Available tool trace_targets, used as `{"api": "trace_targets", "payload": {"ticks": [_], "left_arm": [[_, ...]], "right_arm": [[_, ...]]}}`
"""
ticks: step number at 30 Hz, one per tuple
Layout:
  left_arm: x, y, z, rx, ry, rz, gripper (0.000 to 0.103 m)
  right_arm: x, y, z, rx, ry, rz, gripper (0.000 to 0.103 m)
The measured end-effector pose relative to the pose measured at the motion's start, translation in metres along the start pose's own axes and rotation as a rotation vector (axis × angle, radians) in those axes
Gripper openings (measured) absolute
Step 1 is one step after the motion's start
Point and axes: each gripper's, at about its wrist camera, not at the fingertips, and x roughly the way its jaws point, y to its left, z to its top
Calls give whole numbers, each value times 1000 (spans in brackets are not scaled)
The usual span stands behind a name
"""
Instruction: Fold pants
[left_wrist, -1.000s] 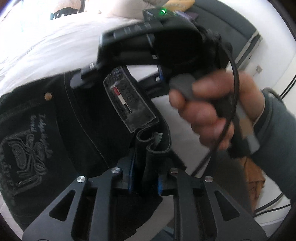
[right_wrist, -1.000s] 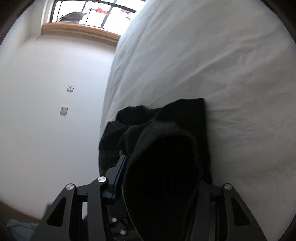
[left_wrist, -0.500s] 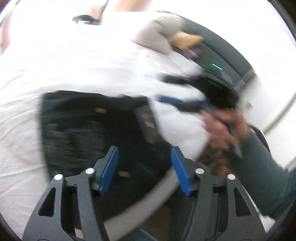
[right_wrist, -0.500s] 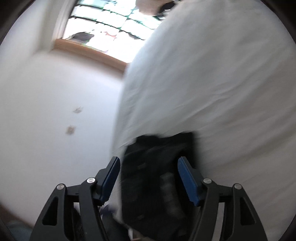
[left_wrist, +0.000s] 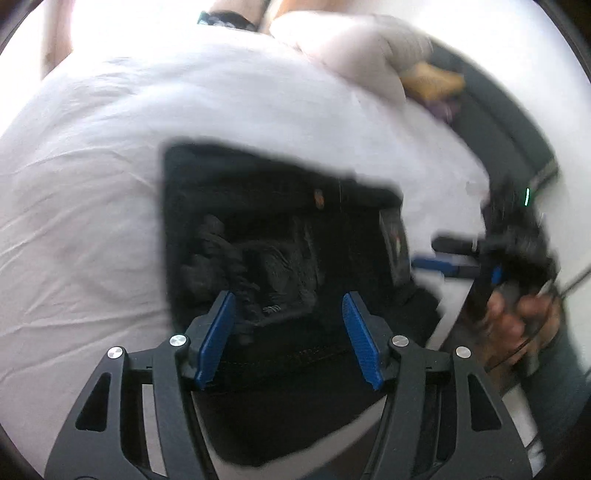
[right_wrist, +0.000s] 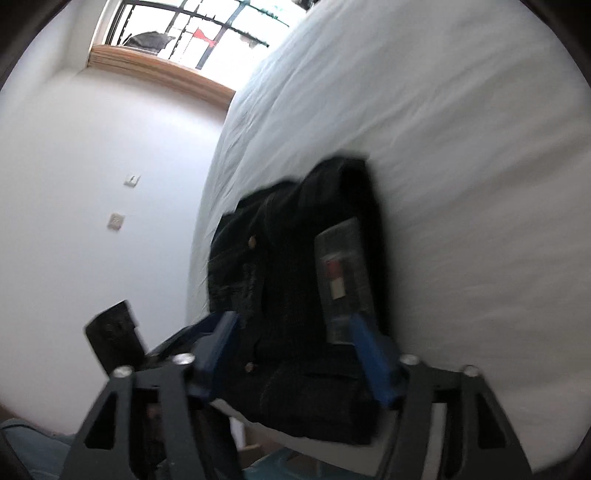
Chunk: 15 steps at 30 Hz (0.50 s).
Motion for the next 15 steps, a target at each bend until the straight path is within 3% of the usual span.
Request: {"api": "trace_targets", "payload": {"ticks": [1,3,4,6,10,13,15], "left_arm": [[-11,3,5,4,-50,-2,59],[-19,12,15,25,-105,59,78],[-14,19,18,20,-92,88,83],[-3,39,18,-36,-44,83,83],[23,72,15,-196,39,2,83],[46,71,15,-192,113,-63,83],[58,72,9,-181,158,-64,83]], "right_arm": [[-7,5,2,2,-22,-8,78],[-18,8,6,-2,-56,-11,84],[-16,9,8,-7,-55,-19,87],[1,12,10,3,-21,-52,87],[26,-5,10,33,49,-43,87],[46,-9,11,33,82,-60,87],[52,-8,17,27,71,-56,85]]}}
